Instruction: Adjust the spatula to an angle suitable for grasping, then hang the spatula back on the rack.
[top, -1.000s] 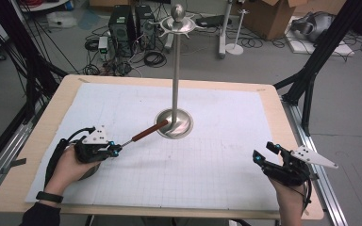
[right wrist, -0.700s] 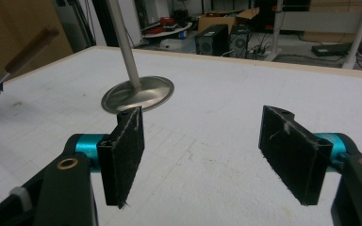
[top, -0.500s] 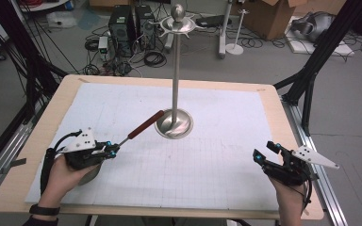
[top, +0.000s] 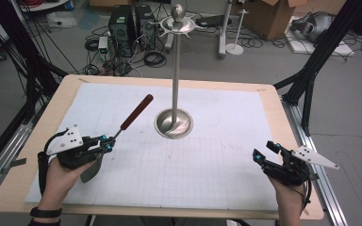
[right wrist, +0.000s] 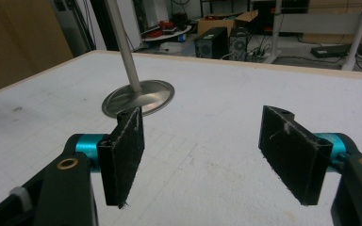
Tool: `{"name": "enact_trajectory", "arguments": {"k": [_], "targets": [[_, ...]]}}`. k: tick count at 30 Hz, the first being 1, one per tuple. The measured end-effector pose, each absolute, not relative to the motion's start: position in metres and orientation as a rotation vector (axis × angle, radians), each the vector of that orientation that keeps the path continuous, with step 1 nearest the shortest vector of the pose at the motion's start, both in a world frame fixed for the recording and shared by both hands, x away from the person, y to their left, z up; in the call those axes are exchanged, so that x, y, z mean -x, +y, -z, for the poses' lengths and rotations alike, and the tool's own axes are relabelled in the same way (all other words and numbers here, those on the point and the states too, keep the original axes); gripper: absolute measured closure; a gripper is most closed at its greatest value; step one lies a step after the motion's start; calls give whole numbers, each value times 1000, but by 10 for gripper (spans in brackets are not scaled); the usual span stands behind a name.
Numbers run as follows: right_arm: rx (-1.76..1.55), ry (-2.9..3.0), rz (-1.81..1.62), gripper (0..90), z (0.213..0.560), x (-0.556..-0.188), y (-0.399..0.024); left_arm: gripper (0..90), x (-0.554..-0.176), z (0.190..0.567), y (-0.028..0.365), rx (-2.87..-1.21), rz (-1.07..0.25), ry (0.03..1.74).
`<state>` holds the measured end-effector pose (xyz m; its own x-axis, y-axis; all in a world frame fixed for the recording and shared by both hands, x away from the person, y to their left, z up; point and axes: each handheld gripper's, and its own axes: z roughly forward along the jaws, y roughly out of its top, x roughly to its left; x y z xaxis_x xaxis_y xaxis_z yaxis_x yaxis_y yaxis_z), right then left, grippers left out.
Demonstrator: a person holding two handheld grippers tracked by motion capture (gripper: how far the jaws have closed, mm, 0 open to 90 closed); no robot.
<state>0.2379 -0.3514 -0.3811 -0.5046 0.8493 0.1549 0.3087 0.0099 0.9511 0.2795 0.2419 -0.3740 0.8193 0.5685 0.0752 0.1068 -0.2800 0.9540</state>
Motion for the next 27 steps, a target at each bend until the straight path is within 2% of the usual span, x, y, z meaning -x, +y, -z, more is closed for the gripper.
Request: {"name": "enact_trajectory", "arguments": {"k": [27], "targets": [[-1177,1818,-1511,309,380,-236,-348,841,-259,345,240,-1561,-596,483]]}}
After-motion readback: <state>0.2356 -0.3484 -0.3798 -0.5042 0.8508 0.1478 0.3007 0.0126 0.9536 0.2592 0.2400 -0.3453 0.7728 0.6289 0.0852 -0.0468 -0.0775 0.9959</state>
